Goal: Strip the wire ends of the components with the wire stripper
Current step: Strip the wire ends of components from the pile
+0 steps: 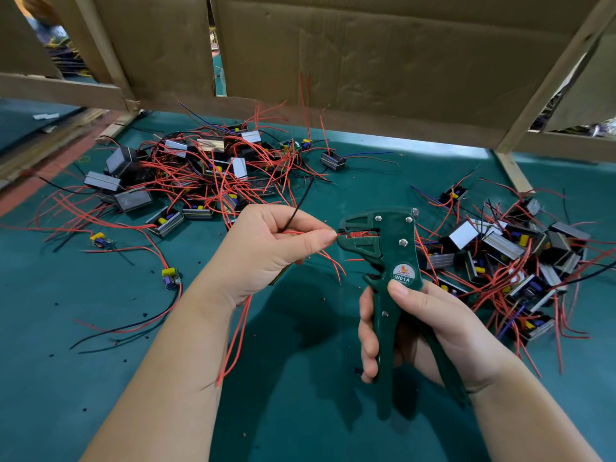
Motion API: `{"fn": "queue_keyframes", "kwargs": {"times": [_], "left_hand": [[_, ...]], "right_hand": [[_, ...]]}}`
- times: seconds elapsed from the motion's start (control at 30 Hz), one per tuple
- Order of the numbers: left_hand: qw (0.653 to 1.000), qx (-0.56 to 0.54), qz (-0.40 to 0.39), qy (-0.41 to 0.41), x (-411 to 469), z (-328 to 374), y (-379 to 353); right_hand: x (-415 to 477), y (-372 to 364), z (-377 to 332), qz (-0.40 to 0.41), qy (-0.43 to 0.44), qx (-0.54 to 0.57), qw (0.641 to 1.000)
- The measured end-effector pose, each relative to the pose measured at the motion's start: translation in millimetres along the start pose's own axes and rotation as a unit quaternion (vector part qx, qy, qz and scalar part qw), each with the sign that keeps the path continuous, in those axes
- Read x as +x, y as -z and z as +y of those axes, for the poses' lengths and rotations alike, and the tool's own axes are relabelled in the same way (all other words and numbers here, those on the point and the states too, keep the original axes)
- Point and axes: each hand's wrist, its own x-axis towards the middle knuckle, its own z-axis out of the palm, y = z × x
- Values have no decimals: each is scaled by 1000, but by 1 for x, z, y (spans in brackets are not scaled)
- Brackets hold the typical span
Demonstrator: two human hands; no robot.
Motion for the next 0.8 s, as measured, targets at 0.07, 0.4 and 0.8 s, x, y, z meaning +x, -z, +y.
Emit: {"fn": "queue_keyframes", "kwargs": {"times": [0.07,0.4,0.8], "left_hand": [[1000,12,5,-1,1,-1,1],[982,187,-3,29,8,-17,-4],[978,206,19,34,9,-23,4]], "right_hand": [[2,-3,2,14,0,7,1000],[16,-17,7,227,-13,28,973],[3,1,-9,185,-50,11,981]]}}
